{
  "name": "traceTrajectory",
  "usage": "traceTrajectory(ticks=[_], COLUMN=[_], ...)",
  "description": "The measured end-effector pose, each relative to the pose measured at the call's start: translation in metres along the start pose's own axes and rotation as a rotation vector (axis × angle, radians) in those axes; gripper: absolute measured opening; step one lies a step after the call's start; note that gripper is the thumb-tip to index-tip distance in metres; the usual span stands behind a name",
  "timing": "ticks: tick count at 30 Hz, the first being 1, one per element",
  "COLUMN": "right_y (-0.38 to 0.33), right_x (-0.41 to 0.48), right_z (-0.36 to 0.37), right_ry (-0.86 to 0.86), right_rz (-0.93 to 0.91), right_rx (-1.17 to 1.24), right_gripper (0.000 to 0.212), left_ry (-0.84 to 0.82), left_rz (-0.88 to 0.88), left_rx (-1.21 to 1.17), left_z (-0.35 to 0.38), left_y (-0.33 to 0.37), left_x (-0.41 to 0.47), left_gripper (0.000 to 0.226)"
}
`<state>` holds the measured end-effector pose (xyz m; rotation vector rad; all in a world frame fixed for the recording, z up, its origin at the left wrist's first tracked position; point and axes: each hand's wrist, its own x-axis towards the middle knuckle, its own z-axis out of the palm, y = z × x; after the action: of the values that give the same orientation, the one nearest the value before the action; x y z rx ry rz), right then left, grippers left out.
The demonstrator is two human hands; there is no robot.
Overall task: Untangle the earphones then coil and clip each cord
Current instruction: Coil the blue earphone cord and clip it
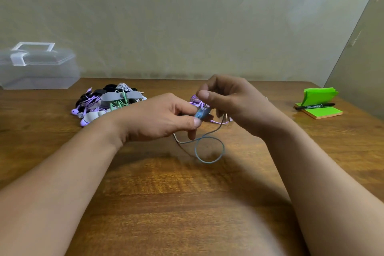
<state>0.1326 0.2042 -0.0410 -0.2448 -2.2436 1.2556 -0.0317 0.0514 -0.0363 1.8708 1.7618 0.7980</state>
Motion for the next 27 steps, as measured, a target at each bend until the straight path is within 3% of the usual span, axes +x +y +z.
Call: traceTrajectory(ticks=[7, 10, 12, 15, 17, 19, 22, 27], right_y=[0.007, 0.007, 0.008, 0.004, -0.002, -0.007, -0.012, -0.016], right_x=[0.002, 0.003, 0.003, 0.000, -0.001, -0.003, -0.005, -0.001], right_z=[0.015, 0.028, 0.033, 0.039, 0.041, 0.037, 0.032, 0.021], right_ry=[-0.110, -0.109, -0.097, -0.116, -0.099, -0.082, -0.097, 0.111], right_rz=[0.072, 0.111, 0.186, 0.269, 0.271, 0.178, 0.078, -0.008], right_rx=[0.454, 0.562, 0.477, 0.319, 0.166, -0.136, -0.368, -0.349], right_gripper=[0.028, 0.017, 0.014, 0.019, 0.020, 0.027, 0.030, 0.018], left_ry=[-0.056, 0.139, 0.358, 0.601, 0.658, 0.687, 0.652, 0.438], left_rz=[0.094, 0.173, 0.127, 0.023, -0.007, -0.060, -0.141, -0.166], left_rx=[-0.699, -0.980, -1.020, -0.824, -0.600, -0.358, -0.080, 0.195], left_z=[-0.006, -0.005, -0.007, -0.008, -0.006, -0.005, -0.003, -0.001], left_y=[-0.007, -0.008, -0.010, -0.019, -0.023, -0.024, -0.032, -0.031], left_x=[-0.004, 0.003, 0.011, 0.016, 0.015, 0.015, 0.015, 0.009], left_gripper=[0.047, 0.042, 0.035, 0.028, 0.021, 0.020, 0.016, 0.022])
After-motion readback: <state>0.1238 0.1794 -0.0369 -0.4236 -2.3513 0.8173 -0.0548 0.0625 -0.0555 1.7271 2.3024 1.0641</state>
